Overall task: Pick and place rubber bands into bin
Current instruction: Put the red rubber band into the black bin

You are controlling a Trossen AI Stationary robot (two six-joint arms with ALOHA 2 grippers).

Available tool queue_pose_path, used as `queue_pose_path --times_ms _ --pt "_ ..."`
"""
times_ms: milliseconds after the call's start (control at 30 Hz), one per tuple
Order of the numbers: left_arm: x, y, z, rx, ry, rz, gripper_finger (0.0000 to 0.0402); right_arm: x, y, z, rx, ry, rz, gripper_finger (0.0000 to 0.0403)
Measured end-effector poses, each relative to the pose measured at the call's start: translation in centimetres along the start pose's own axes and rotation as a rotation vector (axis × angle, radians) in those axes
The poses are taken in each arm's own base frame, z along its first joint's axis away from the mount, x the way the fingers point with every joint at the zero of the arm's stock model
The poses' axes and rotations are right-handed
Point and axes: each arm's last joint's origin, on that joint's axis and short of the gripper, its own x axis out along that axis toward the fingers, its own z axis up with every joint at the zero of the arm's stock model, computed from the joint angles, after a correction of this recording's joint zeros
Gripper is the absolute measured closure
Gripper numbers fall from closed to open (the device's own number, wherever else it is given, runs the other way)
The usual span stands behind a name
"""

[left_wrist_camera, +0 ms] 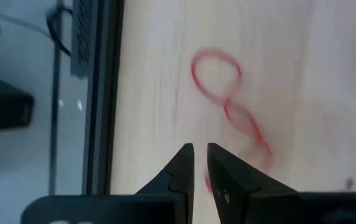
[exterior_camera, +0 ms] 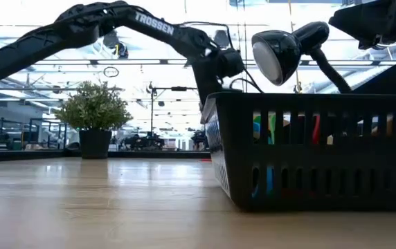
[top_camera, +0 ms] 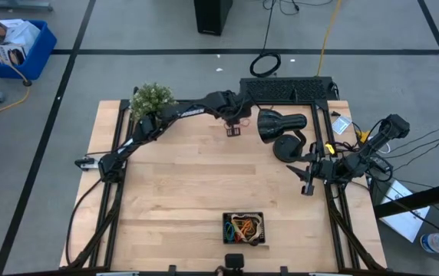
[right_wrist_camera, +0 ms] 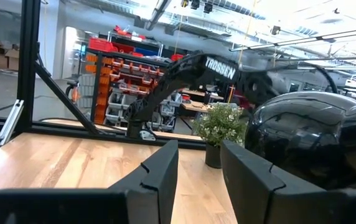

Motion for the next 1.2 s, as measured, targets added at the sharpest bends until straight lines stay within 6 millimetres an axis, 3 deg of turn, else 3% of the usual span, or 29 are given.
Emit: queue_pose_path --times_ms 333,433,667,867,1000,1200 --pt "-7.3 0.8 -2.1 -0.104 0.142 -0.089 0.035 0.0 0.0 0.0 0.001 0.002 0.003 0.0286" --pt "-10.6 1.3 -2.5 -0.141 0.103 -0.114 0.035 0.0 0.0 0.0 0.002 0.003 0.003 0.0286" --pt "-20.4 2.5 -3.9 -0.225 -0.099 -0.13 0.035 0.0 0.1 -0.3 0.009 0.019 0.01 0.0286" --pt "-27.0 1.7 -6.3 -0.237 -0.26 -0.106 0.035 0.0 0.3 -0.6 0.006 0.039 0.027 0.0286" --pt "-29.2 0.5 -9.1 -0.259 -0.366 -0.083 0.035 -0.1 0.4 -0.9 0.013 0.059 0.056 0.0286" --pt "-29.3 -2.0 -15.4 -0.323 -0.533 -0.065 0.035 0.1 0.3 -0.4 0.035 0.062 0.049 0.0286"
